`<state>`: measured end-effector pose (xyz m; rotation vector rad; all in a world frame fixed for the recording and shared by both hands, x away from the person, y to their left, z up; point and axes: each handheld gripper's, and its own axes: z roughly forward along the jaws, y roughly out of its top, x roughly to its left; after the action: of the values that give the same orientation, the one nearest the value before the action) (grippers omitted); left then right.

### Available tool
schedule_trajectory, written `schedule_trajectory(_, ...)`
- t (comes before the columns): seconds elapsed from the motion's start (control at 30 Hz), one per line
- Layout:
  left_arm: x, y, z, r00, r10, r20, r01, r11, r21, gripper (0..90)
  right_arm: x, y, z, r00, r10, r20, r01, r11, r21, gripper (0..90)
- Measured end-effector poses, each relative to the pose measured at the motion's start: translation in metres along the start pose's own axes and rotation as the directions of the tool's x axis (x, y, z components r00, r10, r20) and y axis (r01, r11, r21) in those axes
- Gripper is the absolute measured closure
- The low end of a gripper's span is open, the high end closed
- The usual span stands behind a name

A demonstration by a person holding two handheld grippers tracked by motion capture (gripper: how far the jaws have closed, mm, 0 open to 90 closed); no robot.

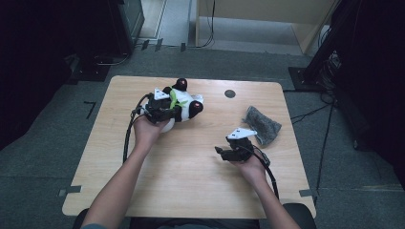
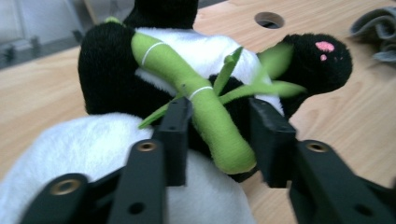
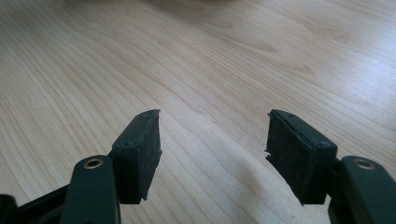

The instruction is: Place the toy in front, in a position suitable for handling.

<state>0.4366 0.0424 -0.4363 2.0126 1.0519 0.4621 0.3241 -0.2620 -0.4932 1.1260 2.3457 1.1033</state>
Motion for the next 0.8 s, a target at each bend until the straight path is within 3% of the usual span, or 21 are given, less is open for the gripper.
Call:
schedule_trajectory(0.07,0.000,0.000,0.000,1.0000,0.001,0.006,-0.001,1.0000,0.002,67.8,-0.001,0.000,-0.001,1.0000,0.004,0.002,-0.004,1.000,-0.002,35.2)
schedule_trajectory(0.1,0.000,-0.001,-0.001,0.9996,-0.004,0.027,0.004,1.0000,0.005,67.8,-0.001,0.000,-0.001,1.0000,0.005,0.003,-0.005,1.000,-0.001,35.3)
schedule_trajectory(0.17,0.002,0.000,-0.005,0.9984,-0.018,0.054,0.019,0.9998,-0.008,76.8,-0.004,-0.001,-0.005,0.9999,0.009,0.014,-0.008,1.000,-0.019,36.9)
schedule_trajectory(0.27,0.003,0.002,-0.009,0.9983,-0.022,0.054,0.023,0.9995,-0.020,78.7,-0.007,0.000,-0.010,0.9996,0.013,0.024,-0.012,0.999,-0.040,37.7)
schedule_trajectory(0.5,-0.001,0.004,-0.028,0.9943,0.006,0.107,-0.004,0.9999,-0.016,79.4,-0.016,0.002,-0.022,0.9973,0.020,0.071,-0.014,0.996,-0.083,39.4)
schedule_trajectory(0.67,-0.010,0.005,-0.038,0.9873,0.006,0.159,-0.001,0.9995,-0.033,79.5,-0.024,0.003,-0.033,0.9925,0.039,0.116,-0.024,0.991,-0.129,39.5)
schedule_trajectory(0.8,-0.027,-0.001,-0.043,0.9778,0.007,0.209,0.000,0.9995,-0.033,79.4,-0.033,0.002,-0.041,0.9859,0.061,0.156,-0.039,0.989,-0.142,39.6)
